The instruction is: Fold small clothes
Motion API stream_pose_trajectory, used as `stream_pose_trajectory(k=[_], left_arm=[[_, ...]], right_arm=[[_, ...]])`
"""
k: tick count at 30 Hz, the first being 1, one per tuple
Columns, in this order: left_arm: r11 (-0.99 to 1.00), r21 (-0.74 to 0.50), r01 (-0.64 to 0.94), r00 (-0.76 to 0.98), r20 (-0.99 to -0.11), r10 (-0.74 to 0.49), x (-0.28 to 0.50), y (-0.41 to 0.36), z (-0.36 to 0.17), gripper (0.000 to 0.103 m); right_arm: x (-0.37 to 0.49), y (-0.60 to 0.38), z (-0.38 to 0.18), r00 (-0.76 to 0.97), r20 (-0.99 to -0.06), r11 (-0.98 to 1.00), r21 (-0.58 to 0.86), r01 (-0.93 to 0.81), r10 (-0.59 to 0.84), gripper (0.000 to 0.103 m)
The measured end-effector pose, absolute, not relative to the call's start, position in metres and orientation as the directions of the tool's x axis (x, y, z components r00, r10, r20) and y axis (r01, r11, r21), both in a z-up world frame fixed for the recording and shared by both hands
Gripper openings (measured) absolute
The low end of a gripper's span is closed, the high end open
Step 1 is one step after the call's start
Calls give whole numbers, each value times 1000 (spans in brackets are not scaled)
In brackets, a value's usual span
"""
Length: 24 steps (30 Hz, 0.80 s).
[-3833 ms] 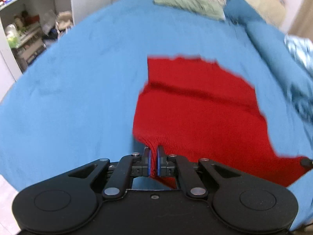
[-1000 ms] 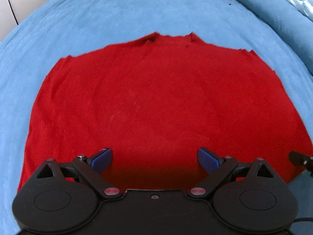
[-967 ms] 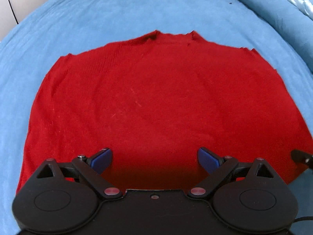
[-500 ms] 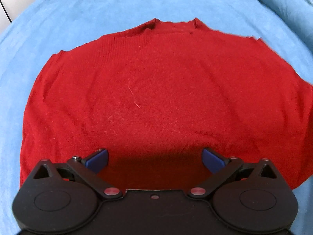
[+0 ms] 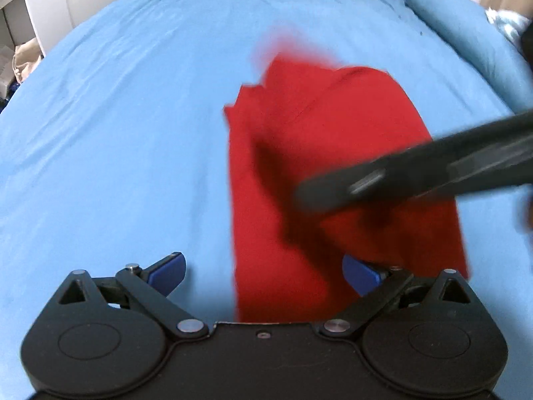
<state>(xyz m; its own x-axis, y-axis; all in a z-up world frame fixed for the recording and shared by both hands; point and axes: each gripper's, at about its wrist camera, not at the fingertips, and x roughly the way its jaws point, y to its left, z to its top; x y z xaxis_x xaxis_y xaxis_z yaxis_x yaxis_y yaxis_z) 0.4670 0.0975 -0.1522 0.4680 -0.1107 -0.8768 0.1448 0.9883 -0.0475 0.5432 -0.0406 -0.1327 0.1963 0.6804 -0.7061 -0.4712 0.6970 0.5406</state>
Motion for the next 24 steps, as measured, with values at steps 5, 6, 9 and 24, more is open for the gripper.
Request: stream_pose_trajectory(k=[5,6,9,24], left_arm=[[982,-82,173,441,-884,-151,445,107,-176,102],[981,-88,171,443,-883,-156,444,106,-177,102],[981,-105,163,455,-874,-169,443,107,-173,102],[987,-145,74,544,-823,-162,446,114,-139,88]], right_arm=[[545,-8,-183,157,-790,757,479,-444,592,29],[544,-10,-182,161,-779,751,493,-438,606,35],[539,-19,-170,157,-753,729,528,-436,639,88],[414,-155,-145,561,-802,978,160,-132,207,101]])
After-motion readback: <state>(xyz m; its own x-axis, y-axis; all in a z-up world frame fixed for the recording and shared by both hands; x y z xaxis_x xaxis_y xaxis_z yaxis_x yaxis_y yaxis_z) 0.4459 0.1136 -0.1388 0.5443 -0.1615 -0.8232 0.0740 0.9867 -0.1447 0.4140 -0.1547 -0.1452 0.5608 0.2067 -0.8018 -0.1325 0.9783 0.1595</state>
